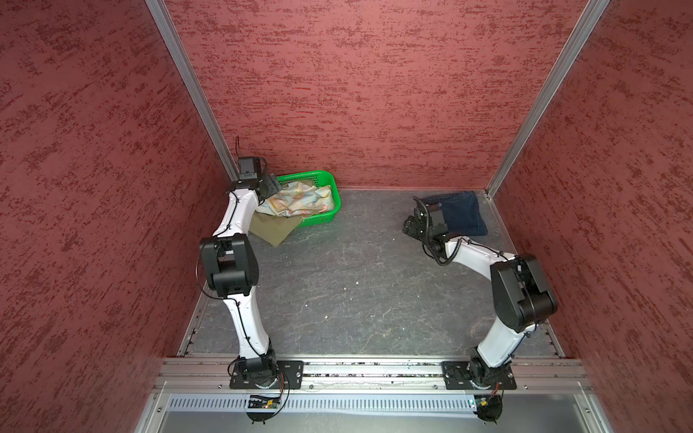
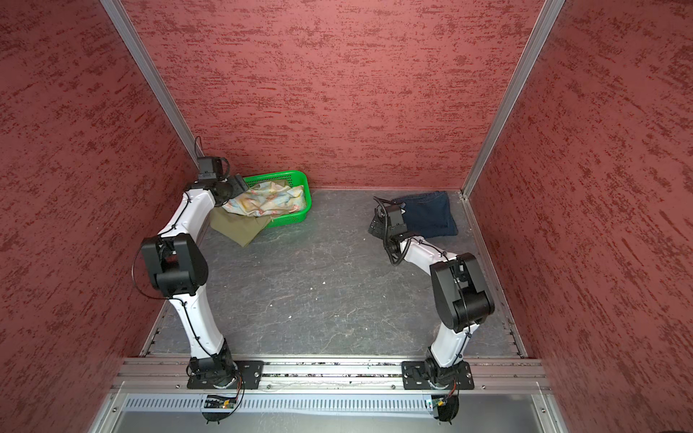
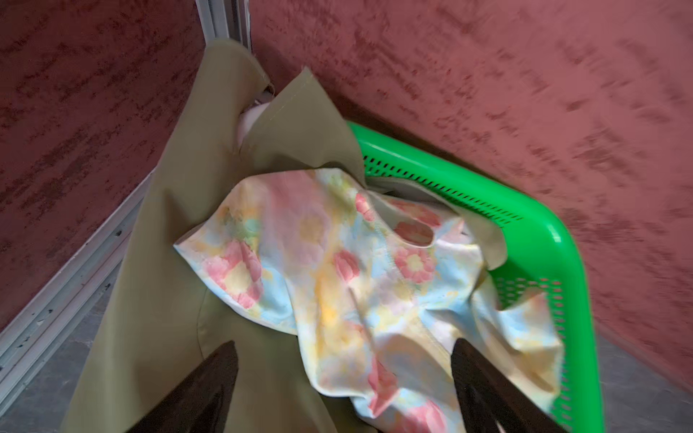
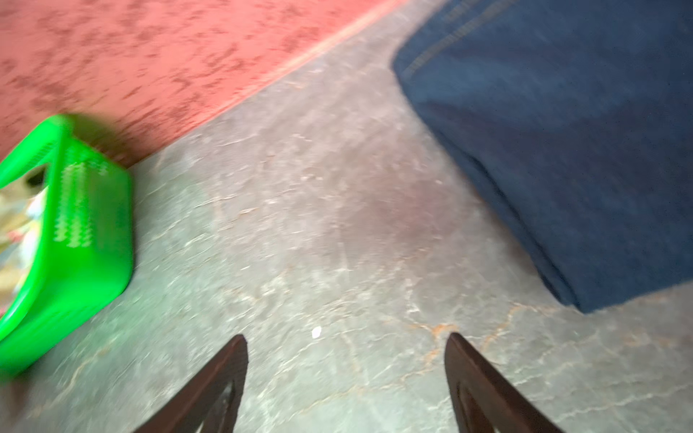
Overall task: Fold and stack the skirts
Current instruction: 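Grasp the floral skirt in the basket with the left gripper and lift it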
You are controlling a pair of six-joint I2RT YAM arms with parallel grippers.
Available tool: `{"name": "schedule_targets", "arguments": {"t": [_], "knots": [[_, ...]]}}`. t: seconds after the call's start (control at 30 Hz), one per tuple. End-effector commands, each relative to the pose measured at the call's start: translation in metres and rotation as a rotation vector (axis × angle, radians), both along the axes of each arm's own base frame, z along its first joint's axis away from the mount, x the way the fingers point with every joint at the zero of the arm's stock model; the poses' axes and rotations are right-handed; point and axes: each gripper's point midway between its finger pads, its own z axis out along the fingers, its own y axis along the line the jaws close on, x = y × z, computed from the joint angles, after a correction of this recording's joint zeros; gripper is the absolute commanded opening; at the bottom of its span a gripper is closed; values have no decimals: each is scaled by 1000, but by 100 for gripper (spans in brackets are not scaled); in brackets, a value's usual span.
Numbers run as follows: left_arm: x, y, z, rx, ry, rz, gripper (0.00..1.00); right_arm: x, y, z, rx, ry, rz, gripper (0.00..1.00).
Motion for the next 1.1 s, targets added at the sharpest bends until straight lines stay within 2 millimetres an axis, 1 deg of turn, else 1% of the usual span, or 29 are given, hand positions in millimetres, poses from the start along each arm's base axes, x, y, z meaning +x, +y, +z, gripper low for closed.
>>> {"name": "schedule_targets", "arguments": {"t": [0.0, 0.07, 0.13, 0.2, 0.23, 0.27, 0.3, 0.37, 0.4, 0.43, 0.5, 0.53, 0.63, 0.7, 0.73, 0.77, 0.8, 0.87, 0.9, 0.97, 1.0, 1.07], "knots": [[-1, -4, -28, 97, 107, -11, 89, 2, 5, 52, -11, -109, 49, 82], [4, -8, -41, 126, 126, -12, 88, 1, 5, 61, -12, -129, 53, 82], [8, -10, -55, 139, 143, -9, 86, 0, 4, 66, -20, -140, 53, 82], [13, -11, -70, 130, 160, -7, 81, 0, 3, 66, -30, -139, 54, 82], [17, -11, -77, 121, 163, -10, 75, -1, 2, 66, -37, -136, 55, 82], [21, -13, -81, 115, 163, -14, 67, -1, 2, 68, -41, -137, 54, 82], [26, -15, -83, 106, 155, -21, 55, -2, 1, 70, -42, -140, 52, 82], [37, -22, -77, 73, 107, -43, 18, -5, -1, 76, -46, -152, 53, 82], [41, -27, -70, 60, 79, -56, 6, -7, -3, 79, -49, -158, 47, 82], [45, -33, -59, 42, 43, -66, 0, -8, -5, 82, -55, -167, 40, 82], [51, -47, -29, 7, -38, -101, 0, -12, -11, 90, -69, -186, 25, 82], [52, -55, -11, -4, -84, -122, 0, -15, -14, 95, -75, -198, 15, 83], [51, -81, 51, -13, -222, -197, 0, -22, -23, 106, -73, -226, -15, 84], [44, -93, 93, -2, -315, -237, 0, -23, -29, 105, -60, -221, -29, 84], [39, -99, 115, 5, -366, -261, 0, -27, -33, 117, -45, -243, -40, 84], [31, -104, 137, 0, -413, -274, 0, -28, -37, 118, -38, -242, -51, 84], [25, -108, 155, -9, -453, -292, 0, -28, -40, 119, -29, -240, -56, 84], [7, -120, 196, -40, -538, -343, 0, -28, -45, 123, -9, -241, -66, 85], [-3, -124, 213, -51, -573, -366, 0, -29, -49, 125, -5, -246, -76, 85], [-27, -140, 252, -88, -663, -437, 0, -31, -57, 131, 11, -266, -97, 86], [-40, -147, 268, -103, -701, -464, 0, -32, -62, 133, 21, -269, -104, 86], [-69, -168, 298, -131, -773, -547, 0, -33, -68, 138, 42, -275, -115, 86]]}}
